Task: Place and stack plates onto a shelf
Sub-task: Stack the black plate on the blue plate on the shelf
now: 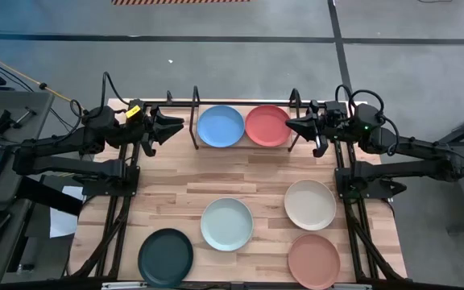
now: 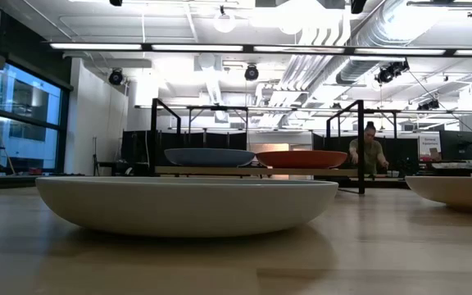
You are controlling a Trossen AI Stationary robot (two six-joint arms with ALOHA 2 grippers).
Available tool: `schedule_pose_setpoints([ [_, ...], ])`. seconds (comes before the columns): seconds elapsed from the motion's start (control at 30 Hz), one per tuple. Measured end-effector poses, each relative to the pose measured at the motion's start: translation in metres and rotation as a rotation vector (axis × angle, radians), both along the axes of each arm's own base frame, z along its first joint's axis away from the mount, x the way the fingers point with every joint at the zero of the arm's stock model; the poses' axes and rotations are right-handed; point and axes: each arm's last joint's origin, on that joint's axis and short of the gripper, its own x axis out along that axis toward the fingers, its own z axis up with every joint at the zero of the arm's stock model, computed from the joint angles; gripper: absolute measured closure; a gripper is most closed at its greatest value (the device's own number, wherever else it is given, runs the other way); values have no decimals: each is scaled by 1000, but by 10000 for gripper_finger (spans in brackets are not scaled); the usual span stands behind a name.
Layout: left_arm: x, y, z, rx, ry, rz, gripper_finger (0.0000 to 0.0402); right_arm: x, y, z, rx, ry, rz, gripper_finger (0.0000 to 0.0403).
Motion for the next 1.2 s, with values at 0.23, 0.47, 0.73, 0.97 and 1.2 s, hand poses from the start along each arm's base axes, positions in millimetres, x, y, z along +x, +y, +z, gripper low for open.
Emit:
schedule_pose_setpoints([
  [0.23,0,0,0,0,0,0,289,0,0,0,1,0,0,403],
  [0.47,0,0,0,-2,0,0,289,0,0,0,2,0,0,403],
  [0.73,6,-8,-3,-109,13,-176,289,0,0,0,2,0,-1,403],
  [0.97,16,-50,-34,-364,351,-539,289,0,0,0,2,0,-1,403],
  [1.2,12,-106,-73,-423,771,-640,289,0,0,-1,3,6,-1,403],
])
